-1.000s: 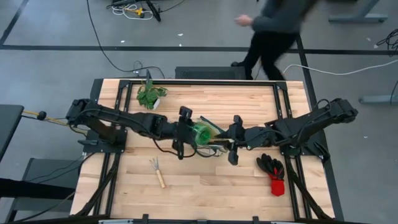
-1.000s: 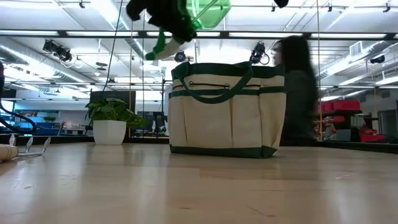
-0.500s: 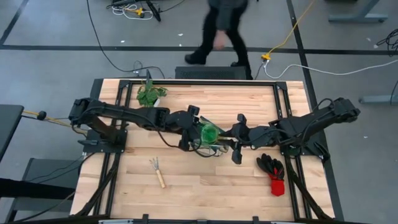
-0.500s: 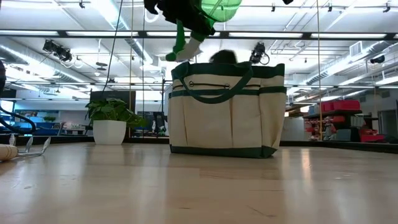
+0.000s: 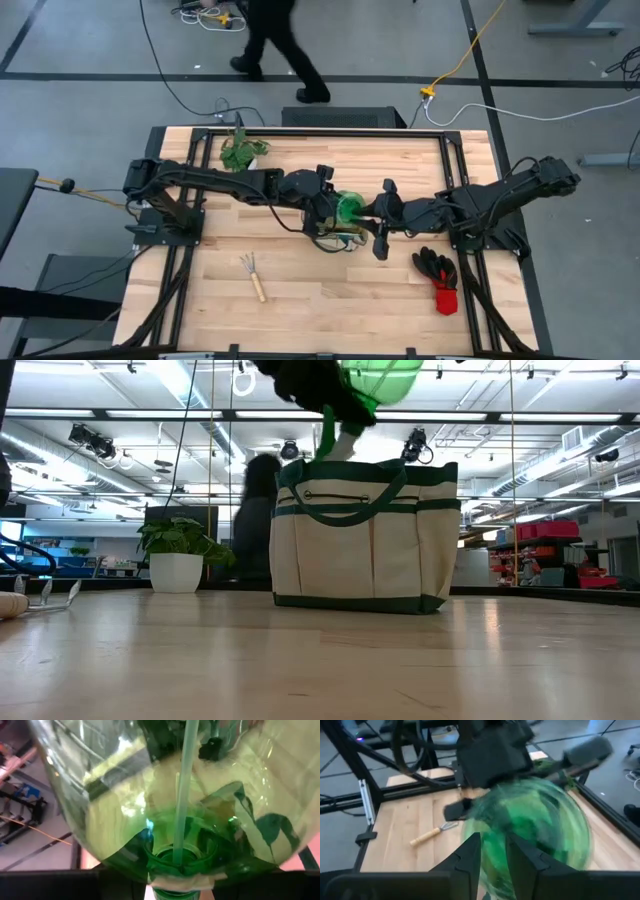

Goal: Pick & Place Garden tools in Gardening bag
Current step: Put the green spray bottle into the white gardening bag

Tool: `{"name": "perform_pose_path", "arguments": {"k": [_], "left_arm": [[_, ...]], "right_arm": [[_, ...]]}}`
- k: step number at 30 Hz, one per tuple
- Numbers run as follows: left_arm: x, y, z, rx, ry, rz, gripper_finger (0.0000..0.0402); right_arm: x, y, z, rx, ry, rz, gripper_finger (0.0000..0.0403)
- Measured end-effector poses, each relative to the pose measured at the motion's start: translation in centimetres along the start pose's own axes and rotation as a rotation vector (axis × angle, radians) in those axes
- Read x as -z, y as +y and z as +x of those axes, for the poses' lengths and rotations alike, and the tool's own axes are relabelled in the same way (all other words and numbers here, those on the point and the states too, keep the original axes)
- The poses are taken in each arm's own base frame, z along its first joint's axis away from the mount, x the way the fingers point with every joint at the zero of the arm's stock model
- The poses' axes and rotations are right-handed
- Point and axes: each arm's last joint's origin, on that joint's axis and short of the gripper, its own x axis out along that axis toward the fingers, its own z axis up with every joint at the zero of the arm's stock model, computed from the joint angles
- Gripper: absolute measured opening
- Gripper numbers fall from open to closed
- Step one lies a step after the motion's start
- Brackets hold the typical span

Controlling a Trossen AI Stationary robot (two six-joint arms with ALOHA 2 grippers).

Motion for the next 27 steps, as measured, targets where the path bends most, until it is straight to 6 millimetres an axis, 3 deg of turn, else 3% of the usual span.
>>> {"name": "perform_pose_path", "arguments": {"k": [16, 27], "left_arm": [[2.0, -1.2, 2.3, 0.067, 0.136, 0.010, 0.0163], [3.6, -1.2, 2.0, 0.116, 0.274, -0.036, 0.0163]], "right_arm": [[0.2, 0.0, 0.0, 0.002, 0.014, -0.007, 0.0094], [0.2, 0.0, 0.0, 0.002, 0.014, -0.007, 0.0094]]}}
